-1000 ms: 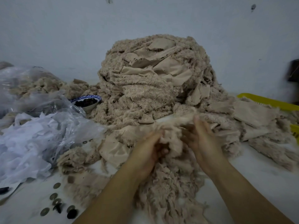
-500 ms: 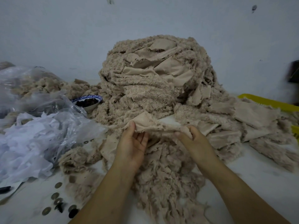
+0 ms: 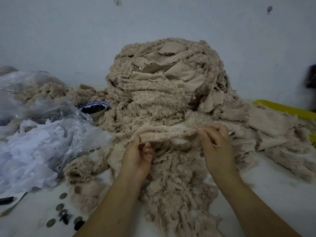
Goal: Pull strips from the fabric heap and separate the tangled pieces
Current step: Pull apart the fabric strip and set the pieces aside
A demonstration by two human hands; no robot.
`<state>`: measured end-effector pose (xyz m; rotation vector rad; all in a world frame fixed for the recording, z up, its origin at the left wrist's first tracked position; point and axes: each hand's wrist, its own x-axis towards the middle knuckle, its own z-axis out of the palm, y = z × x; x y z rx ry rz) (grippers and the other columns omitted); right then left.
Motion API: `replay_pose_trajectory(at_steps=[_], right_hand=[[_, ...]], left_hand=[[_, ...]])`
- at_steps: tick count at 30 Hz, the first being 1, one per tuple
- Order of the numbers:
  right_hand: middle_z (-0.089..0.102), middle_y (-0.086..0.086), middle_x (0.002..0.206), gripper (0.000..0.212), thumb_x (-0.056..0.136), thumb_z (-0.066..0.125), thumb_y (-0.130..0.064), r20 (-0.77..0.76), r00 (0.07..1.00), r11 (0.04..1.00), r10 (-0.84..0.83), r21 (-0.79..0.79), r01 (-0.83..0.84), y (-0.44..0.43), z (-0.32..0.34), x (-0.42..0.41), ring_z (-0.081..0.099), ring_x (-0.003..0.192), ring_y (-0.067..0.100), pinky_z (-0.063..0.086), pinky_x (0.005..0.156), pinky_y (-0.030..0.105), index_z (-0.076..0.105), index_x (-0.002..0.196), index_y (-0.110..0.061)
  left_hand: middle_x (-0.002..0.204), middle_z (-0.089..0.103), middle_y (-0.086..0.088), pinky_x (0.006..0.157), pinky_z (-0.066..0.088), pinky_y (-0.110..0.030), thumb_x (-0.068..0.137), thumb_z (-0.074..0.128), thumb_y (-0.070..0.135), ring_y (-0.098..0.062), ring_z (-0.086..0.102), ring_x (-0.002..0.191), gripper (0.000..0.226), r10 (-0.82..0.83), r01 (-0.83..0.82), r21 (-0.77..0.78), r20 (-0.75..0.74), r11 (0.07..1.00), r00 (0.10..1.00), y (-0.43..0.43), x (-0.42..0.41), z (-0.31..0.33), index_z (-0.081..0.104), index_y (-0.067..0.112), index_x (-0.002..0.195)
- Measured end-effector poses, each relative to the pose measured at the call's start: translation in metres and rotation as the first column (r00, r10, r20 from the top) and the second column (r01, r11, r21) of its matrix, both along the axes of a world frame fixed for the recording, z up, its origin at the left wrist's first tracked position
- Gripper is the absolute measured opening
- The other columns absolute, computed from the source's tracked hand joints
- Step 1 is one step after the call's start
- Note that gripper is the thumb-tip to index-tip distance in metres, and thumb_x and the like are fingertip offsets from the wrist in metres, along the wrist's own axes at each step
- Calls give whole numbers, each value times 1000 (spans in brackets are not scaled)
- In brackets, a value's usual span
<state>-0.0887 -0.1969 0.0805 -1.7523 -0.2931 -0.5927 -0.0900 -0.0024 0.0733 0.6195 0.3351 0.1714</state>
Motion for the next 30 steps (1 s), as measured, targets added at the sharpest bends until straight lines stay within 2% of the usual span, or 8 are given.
replay_pose_trajectory(at_steps=[6, 10, 15, 17, 20, 24, 27, 30], right_hand=[[41, -15, 112, 16, 91, 57, -42, -64, 990, 988, 127, -76, -132, 2, -4, 2, 49, 100, -8, 42, 81, 6, 62, 82, -30], [49, -21, 115, 28, 88, 61, -49, -209, 937, 888, 281, -315, -336, 8, -9, -1, 42, 117, -4, 37, 93, 12, 68, 71, -28], [67, -7, 78, 56, 88, 46, -59, -263, 901, 876, 346, -254, -411, 12, -12, -11, 61, 85, 1, 40, 82, 8, 66, 49, -24], [66, -2, 76, 48, 92, 50, -50, -200, 951, 944, 236, -185, -273, 8, -10, -6, 61, 72, 3, 44, 72, 11, 64, 55, -23], [55, -11, 106, 8, 95, 61, -36, -171, 972, 968, 160, -166, -189, 3, -6, 1, 55, 90, -5, 42, 74, 5, 63, 89, -32], [41, -17, 129, 42, 92, 67, -37, -295, 932, 894, 211, -328, -306, 9, -14, 3, 43, 119, -1, 38, 96, 12, 50, 130, -33], [54, -14, 106, 9, 96, 63, -30, -207, 963, 893, 172, -380, -241, 15, -16, 3, 50, 98, -1, 37, 81, 9, 56, 101, -27], [58, -22, 72, 20, 99, 56, -32, -275, 936, 966, 221, -74, -250, 9, -13, 6, 51, 66, -6, 39, 61, 8, 56, 80, -28]], left_hand=[[67, 74, -5, 45, 53, -20, 106, 47, 25, -12, 71, 55, 22, 15, -9, 138, -39, 990, 999, 0, 4, -5, 61, 9, 105], [83, 78, -11, 57, 60, -25, 109, 37, 30, -18, 76, 73, 31, -57, 57, 86, 2, 995, 998, 1, 6, -7, 60, 9, 110], [90, 76, -7, 101, 49, -39, 107, 38, 38, -20, 69, 94, 43, -143, 140, 60, 49, 988, 989, 1, 3, -5, 69, 9, 101], [85, 72, -4, 87, 54, -36, 104, 42, 35, -18, 70, 83, 45, -178, 173, 56, 93, 983, 980, 0, 0, -5, 73, 14, 78], [78, 69, -1, 73, 56, -33, 98, 46, 34, -16, 71, 74, 49, -263, 258, 53, 160, 965, 952, -3, -5, -5, 70, 17, 59], [81, 73, -3, 85, 54, -36, 88, 52, 38, -18, 73, 82, 41, -338, 335, 53, 211, 941, 917, -10, -8, -3, 70, 17, 58], [82, 74, -5, 78, 61, -36, 87, 51, 39, -19, 75, 85, 42, -351, 354, 30, 228, 935, 908, -13, -10, -1, 70, 15, 58], [73, 70, -3, 67, 60, -33, 86, 53, 38, -17, 72, 70, 40, -278, 289, -13, 225, 957, 934, -10, -6, -2, 70, 13, 60]])
